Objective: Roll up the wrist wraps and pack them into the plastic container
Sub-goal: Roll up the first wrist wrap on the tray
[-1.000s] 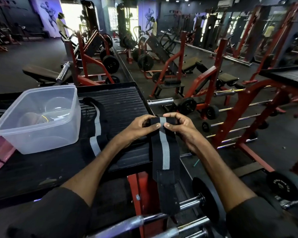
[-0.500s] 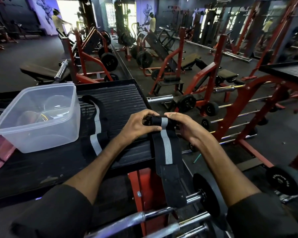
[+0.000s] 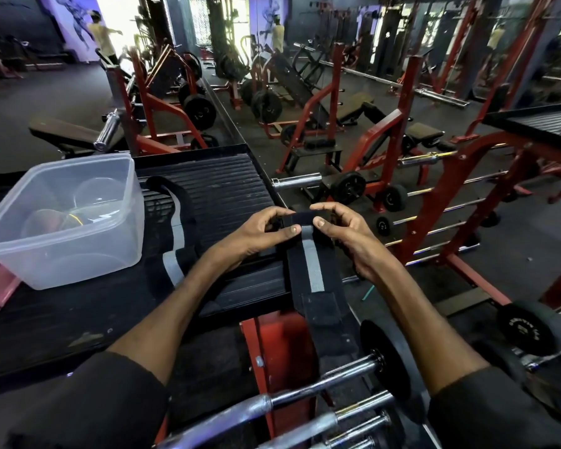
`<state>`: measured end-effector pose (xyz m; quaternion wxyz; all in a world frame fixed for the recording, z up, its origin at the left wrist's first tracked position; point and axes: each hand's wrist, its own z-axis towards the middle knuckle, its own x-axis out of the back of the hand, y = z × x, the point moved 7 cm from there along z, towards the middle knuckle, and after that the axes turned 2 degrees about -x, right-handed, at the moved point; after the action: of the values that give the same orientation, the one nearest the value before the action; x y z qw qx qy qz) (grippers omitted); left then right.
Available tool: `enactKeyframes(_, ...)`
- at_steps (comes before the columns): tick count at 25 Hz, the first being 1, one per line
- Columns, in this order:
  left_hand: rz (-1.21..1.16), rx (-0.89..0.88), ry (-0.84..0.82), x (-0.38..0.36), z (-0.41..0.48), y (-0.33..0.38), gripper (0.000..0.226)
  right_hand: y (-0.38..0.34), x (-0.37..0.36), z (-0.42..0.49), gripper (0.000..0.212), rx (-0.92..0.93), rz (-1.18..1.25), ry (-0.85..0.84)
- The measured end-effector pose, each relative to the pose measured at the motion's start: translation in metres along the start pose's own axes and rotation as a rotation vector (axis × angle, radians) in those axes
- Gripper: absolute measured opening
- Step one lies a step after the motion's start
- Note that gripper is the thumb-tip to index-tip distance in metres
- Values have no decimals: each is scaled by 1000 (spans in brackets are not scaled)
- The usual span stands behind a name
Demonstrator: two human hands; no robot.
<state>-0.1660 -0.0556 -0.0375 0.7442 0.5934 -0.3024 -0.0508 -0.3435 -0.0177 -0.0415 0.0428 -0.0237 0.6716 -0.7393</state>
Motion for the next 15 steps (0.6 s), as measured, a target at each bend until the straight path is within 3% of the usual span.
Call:
enactKeyframes(4, 16, -6, -20, 0, -1, -4, 40, 0, 2, 0, 33, 74, -9, 0)
enactKeyframes(10, 6, -71, 93, 6, 0, 1, 51, -6, -6, 0, 34, -94, 123, -99)
enactKeyframes(13, 29, -116, 157, 10, -1, 6, 52, -5, -1, 9, 29, -207, 225, 7)
enactKeyframes(15, 142, -173, 190, 9, -4, 11, 53, 4, 2, 14, 39, -224, 81, 56)
